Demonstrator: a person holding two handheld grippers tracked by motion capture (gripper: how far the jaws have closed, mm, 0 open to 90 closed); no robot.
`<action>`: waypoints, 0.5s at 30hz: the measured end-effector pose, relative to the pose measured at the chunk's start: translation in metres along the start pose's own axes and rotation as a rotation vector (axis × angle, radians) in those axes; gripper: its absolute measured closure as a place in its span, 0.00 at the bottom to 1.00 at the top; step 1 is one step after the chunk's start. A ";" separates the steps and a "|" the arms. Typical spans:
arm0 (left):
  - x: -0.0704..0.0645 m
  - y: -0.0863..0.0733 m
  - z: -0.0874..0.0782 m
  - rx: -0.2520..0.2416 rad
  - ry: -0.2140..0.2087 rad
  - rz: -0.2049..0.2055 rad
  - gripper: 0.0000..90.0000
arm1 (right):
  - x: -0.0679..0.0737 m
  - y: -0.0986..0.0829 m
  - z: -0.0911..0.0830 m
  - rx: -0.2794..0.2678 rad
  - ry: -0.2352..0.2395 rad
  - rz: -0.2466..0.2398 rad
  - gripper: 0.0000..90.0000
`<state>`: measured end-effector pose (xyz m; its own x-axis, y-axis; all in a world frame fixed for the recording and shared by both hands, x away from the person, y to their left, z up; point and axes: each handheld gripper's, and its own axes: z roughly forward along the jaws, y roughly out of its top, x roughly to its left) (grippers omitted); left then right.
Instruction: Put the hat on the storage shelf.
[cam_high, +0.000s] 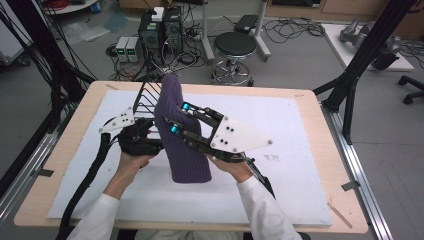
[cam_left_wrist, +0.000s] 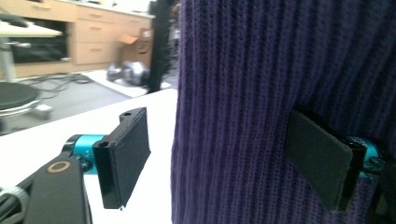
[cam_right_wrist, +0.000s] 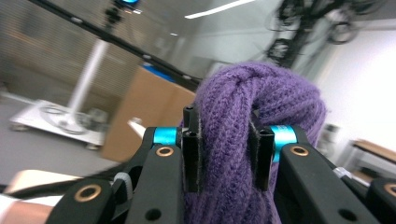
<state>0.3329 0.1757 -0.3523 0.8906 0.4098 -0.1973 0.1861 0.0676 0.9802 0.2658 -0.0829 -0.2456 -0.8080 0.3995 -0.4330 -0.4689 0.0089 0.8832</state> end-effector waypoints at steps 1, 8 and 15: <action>0.000 0.000 0.000 -0.001 -0.013 0.001 0.25 | 0.000 0.000 0.000 -0.003 0.021 0.008 0.81; 0.000 0.000 -0.001 -0.021 -0.061 -0.016 0.36 | 0.000 0.001 0.001 -0.023 0.071 0.023 0.81; -0.009 0.002 -0.004 -0.008 -0.043 0.081 0.92 | -0.001 0.000 -0.002 -0.010 0.051 0.016 0.80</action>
<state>0.3239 0.1756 -0.3485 0.9197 0.3745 -0.1176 0.1094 0.0433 0.9931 0.2661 -0.0853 -0.2449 -0.8325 0.3525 -0.4273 -0.4588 -0.0064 0.8885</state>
